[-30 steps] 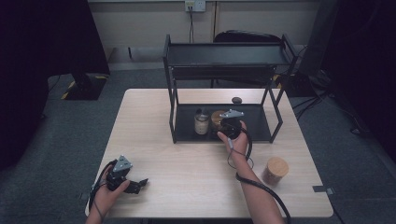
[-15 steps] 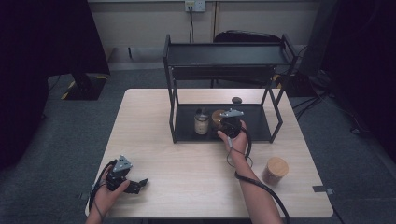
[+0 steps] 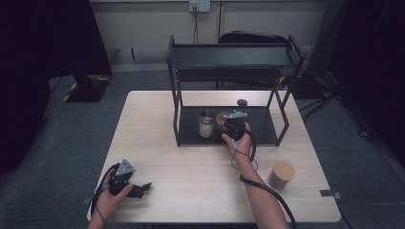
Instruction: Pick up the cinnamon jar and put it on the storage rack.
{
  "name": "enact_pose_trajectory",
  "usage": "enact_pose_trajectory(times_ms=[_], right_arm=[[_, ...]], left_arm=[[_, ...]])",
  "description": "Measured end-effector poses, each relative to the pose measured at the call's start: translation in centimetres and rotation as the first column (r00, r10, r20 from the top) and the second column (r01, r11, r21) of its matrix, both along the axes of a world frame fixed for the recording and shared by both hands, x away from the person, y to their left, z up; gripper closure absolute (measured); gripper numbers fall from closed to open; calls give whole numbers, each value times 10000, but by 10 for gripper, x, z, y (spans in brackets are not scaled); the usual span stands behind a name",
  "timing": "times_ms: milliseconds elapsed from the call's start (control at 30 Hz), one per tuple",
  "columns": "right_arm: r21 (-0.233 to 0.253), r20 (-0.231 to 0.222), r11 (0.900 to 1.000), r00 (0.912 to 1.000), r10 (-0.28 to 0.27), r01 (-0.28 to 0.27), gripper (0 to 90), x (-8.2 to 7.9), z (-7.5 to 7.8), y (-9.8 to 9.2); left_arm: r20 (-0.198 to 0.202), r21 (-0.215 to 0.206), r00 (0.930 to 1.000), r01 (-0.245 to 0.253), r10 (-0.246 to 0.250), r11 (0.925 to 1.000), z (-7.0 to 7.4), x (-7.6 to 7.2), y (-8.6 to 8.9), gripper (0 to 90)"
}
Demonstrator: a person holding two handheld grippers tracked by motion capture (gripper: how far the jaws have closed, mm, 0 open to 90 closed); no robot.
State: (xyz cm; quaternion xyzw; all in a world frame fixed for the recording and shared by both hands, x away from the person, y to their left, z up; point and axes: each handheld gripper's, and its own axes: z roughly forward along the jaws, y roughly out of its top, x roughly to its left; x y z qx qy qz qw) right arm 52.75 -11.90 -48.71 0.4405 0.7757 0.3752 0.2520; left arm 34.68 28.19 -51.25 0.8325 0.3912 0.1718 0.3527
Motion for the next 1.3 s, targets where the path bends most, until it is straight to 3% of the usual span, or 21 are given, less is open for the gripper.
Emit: enact_pose_trajectory(times_ms=[300,533,667,800,1000,1300], right_arm=[[-5,-68,10000,9999,-84,84,235,0,1,0],[-162,-283,9999,9996,-2,-3,108,-3,7,3],[85,-621,9999,9980,-80,86,62,-4,9,2],[243,-640,9997,9979,74,-58,18,-8,13,-2],[795,-898,9968,9960,7,64,16,-16,17,-8],[627,-914,9980,9958,66,-9,18,-31,17,-11]], left_arm=[[0,2,10000,2,-2,10000,0,0,0,1],[-2,3,10000,2,-2,10000,0,0,0,1],[-2,1,10000,2,-2,10000,0,0,0,1],[0,-2,10000,3,-3,10000,0,0,0,1],[-4,-2,10000,6,-6,10000,0,0,0,1],[-3,-3,10000,8,-8,10000,0,0,0,1]])
